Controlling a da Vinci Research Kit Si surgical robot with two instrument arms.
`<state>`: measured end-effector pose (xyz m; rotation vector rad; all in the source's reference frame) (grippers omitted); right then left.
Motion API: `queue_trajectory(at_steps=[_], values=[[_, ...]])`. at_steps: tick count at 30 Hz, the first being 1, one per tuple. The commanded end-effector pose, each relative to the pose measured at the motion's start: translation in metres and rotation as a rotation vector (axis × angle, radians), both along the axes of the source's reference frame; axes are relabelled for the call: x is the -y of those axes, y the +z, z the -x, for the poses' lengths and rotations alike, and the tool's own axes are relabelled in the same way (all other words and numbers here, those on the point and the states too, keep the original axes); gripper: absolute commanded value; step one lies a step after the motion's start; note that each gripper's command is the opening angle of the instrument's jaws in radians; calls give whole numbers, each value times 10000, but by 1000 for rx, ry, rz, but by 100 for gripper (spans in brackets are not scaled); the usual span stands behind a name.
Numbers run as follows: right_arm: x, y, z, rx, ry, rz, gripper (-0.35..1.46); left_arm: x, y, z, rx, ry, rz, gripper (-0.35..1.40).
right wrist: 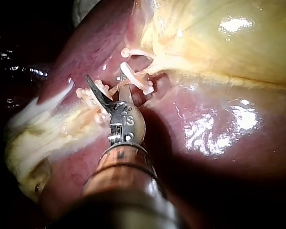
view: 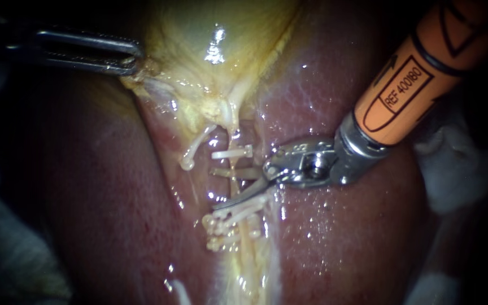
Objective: Go to the cutting position right tube
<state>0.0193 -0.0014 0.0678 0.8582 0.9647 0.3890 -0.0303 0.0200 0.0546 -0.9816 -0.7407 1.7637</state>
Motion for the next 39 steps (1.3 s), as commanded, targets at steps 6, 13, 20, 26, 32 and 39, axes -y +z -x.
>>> queue_trajectory(at_steps=[6, 13, 20, 26, 32, 39], values=[[7, 7, -11, -61, -14, -22, 130, 0, 0, 1, 0, 0, 0, -35], [14, 18, -27, -117, -42, -26, 129, -1, 1, 1, 0, 1, 0, -35], [14, 22, -46, -154, -40, -21, 129, -1, 1, 1, 0, 1, 0, -35], [13, 17, -43, -169, -13, -24, 127, -1, 1, 1, 0, 0, 0, -35], [11, -3, -39, -220, 11, -53, 124, -1, 1, 1, 0, 1, 0, -35], [-1, -31, -40, -249, 31, -80, 124, -1, 1, 1, 0, 1, 0, -35]])
